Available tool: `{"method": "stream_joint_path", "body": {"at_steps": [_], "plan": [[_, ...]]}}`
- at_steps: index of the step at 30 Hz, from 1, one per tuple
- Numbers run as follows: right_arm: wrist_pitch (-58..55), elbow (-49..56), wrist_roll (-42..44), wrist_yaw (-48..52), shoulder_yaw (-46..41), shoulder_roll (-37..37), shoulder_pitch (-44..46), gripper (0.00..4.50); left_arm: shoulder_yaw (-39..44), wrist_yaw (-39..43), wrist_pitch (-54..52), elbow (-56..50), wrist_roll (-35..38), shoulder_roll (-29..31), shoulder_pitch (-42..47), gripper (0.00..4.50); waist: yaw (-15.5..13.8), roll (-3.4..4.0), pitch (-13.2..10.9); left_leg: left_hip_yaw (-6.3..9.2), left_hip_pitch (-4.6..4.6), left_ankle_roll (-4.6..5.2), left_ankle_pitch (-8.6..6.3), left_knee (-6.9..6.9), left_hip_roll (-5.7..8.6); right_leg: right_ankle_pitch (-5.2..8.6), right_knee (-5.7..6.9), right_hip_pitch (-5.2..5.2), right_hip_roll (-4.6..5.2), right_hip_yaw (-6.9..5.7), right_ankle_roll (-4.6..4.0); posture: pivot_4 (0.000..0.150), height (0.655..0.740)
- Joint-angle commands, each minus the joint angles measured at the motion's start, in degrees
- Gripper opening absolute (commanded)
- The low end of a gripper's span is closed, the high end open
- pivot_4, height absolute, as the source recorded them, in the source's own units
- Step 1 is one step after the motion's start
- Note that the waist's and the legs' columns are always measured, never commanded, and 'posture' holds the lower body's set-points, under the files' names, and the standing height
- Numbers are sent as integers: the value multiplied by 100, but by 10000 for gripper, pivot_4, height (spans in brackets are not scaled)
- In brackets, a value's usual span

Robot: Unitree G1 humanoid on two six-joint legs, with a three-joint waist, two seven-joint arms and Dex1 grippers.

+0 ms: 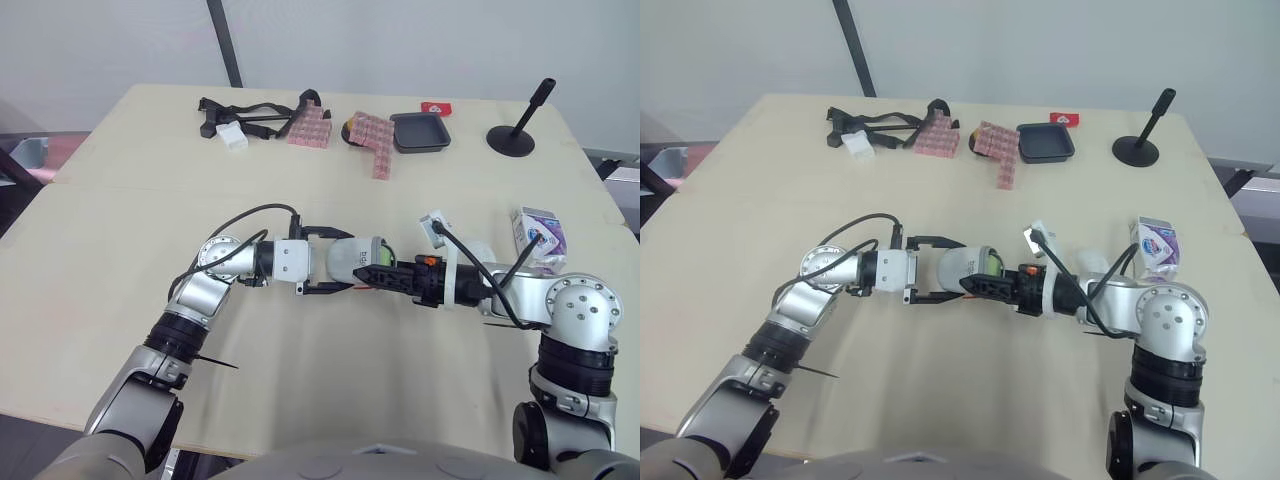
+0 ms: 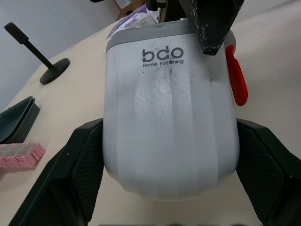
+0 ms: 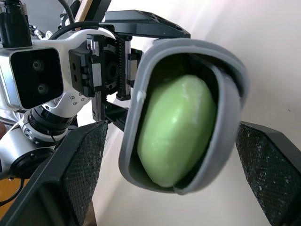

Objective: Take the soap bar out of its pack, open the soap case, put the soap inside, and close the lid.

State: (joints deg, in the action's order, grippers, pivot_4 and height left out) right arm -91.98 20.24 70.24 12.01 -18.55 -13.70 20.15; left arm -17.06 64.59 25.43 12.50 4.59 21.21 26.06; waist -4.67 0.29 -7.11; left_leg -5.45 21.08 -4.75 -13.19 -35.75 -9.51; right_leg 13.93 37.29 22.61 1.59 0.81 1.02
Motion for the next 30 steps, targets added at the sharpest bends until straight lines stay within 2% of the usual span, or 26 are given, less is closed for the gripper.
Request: {"method": "stream_joint_path", "body": {"at_steps": [1, 30], "plan": [[21, -5, 291, -103, -34, -7, 86, 44613, -37, -81, 116, -189, 29, 0, 47, 34503, -1, 0, 0, 0, 1, 0, 0, 0, 1, 0, -1, 0, 0, 0, 0, 1500, 7374], [695, -238, 1099, -583, 548, -426, -24, 44613, -88, -192, 335, 62, -14, 13, 267, 34503, 0, 0, 0, 1, 15, -4, -1, 3, 2, -1, -5, -2, -2, -2, 1, 1500, 7374]]}}
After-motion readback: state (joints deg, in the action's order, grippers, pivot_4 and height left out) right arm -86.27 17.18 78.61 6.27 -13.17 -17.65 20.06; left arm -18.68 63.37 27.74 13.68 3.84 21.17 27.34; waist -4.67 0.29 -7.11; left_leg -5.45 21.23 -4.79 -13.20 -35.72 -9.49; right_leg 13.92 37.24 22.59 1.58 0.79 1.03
